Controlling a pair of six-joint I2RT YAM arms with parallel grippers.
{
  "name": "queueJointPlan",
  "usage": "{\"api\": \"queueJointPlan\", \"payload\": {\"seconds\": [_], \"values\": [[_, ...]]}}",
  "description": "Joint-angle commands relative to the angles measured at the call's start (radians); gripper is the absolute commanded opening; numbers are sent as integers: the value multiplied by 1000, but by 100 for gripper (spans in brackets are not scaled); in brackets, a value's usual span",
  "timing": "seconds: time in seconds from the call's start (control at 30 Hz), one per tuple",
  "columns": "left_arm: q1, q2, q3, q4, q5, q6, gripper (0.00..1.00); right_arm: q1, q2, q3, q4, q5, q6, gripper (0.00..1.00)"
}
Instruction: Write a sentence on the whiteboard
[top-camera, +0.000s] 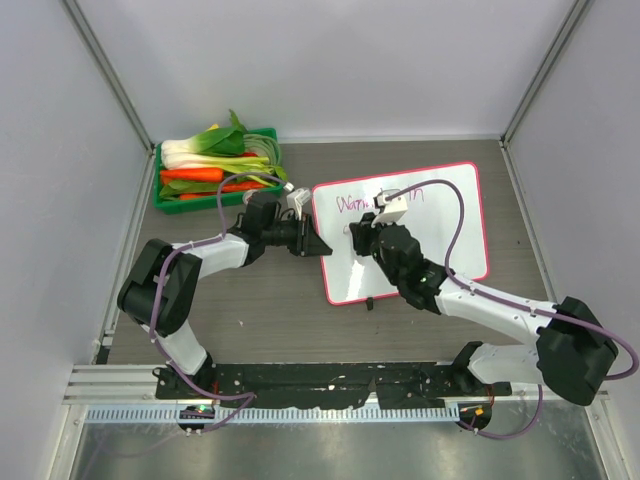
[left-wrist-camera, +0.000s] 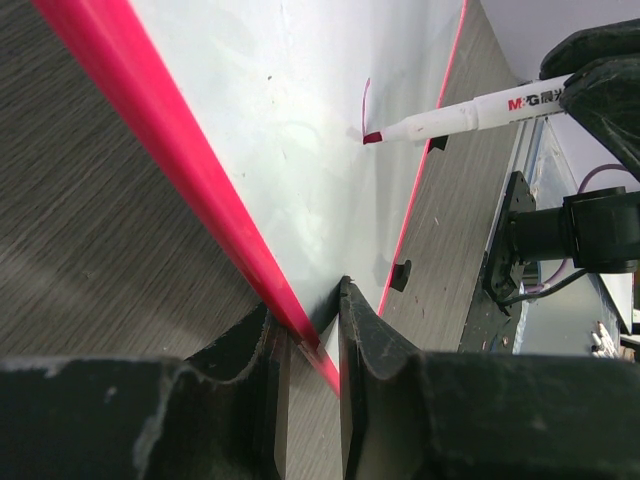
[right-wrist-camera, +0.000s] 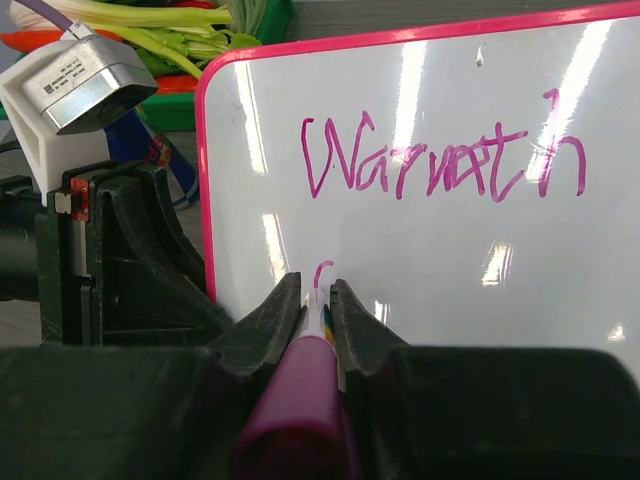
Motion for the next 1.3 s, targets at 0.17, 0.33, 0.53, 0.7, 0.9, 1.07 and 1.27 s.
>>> {"api": "queueJointPlan", "payload": {"seconds": [0.17, 0.33, 0.53, 0.7, 0.9, 1.07, 1.27], "values": [[-26, 40, -11, -92, -96, 129, 0, 3, -43, -39, -46, -7, 7, 1], [-28, 40, -14, -90, -93, 133, 0, 4, -61, -61, -58, -16, 9, 1], [-28, 42, -13, -90, -93, 131, 0, 4, -66, -70, -70, -47, 16, 1], [-28, 42, -11, -93, -94, 131, 0, 6, -75, -61, -66, -86, 29, 2], [-28, 40, -10, -95, -93, 133, 0, 4, -115, -47, -12, -116, 66, 1], [-29, 40, -11, -93, -93, 133, 0, 4, -90, -1, 9, -94, 56, 1], [-29, 42, -11, -93, -93, 133, 0, 4, -12, 50, 14, -68, 30, 1]]}}
